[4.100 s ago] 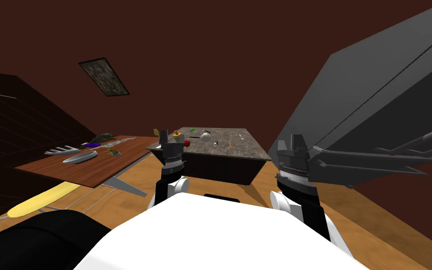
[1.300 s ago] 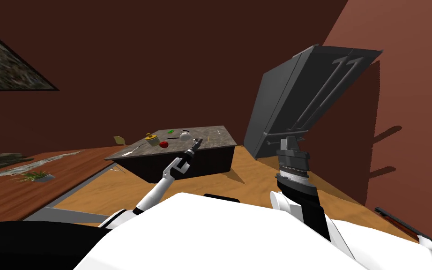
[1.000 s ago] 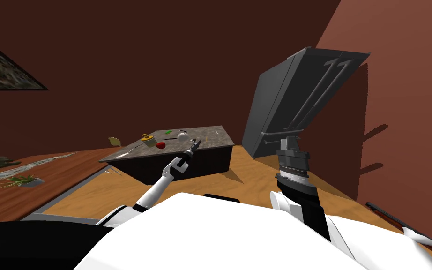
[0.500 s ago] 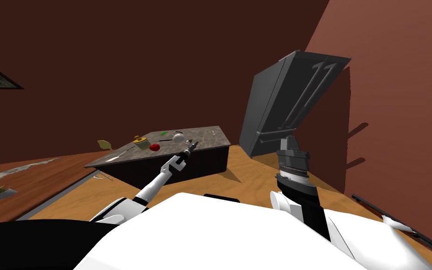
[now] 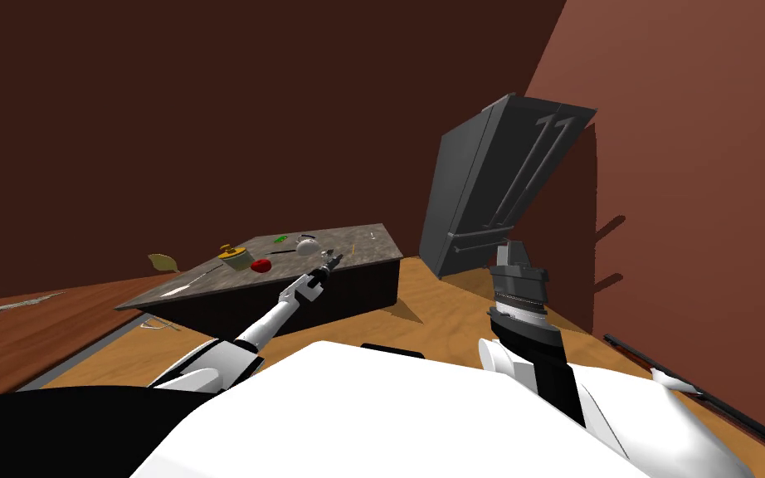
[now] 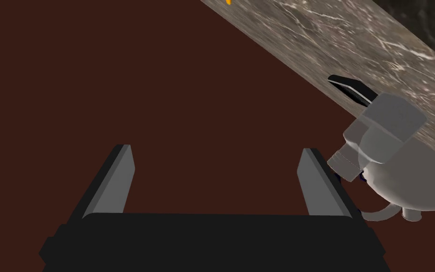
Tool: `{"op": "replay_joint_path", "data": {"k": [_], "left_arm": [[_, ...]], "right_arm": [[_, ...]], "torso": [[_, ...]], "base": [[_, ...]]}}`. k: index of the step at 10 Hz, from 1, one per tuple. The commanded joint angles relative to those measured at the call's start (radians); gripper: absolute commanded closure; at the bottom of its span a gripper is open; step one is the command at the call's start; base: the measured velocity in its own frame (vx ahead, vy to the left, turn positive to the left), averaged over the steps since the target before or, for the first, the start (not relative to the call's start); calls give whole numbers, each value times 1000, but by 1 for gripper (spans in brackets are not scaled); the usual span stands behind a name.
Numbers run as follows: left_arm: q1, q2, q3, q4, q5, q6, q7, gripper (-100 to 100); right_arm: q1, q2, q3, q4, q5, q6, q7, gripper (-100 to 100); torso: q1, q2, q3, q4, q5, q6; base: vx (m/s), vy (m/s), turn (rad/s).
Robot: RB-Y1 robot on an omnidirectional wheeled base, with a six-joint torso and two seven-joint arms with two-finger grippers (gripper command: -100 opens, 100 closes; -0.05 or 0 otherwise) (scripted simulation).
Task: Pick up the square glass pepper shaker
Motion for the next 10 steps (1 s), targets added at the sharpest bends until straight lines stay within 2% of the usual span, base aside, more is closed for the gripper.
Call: {"op": "replay_joint_path", "data": {"k": [1,2,3,5,7,8,9,10], "left_arm": [[-11,46,-6,50,21,43,7,-100],[-11,46,-6,60,21,43,7,-100],[-21,71,-9,100,33,64,10,-100],[-21,71,-9,104,33,64,10,-100],[-36,117,-16,171,62,103,15,-100],[-36,117,-16,185,62,103,15,-100],[-41,138,-18,221,77,120,18,-100],[-41,138,-18,221,77,120,18,-100]], "right_arm": [[0,0,0,0,0,0,0,0],[0,0,0,0,0,0,0,0],[0,0,0,0,0,0,0,0],[0,0,0,0,0,0,0,0],[0,0,0,0,0,0,0,0],[0,0,0,0,0,0,0,0],[0,0,0,0,0,0,0,0],[0,0,0,0,0,0,0,0]], "torso": [[0,0,0,0,0,0],[0,-1,-1,0,0,0],[0,0,0,0,0,0],[1,1,1,0,0,0],[2,2,1,0,0,0],[1,0,0,0,0,0],[1,0,0,0,0,-1],[1,0,0,0,0,0]], "base": [[74,-61,-115],[55,-47,-24],[44,-39,-63],[26,-19,-15],[54,-26,-87],[64,-35,-21],[61,-31,-49],[45,-23,-25]]}}
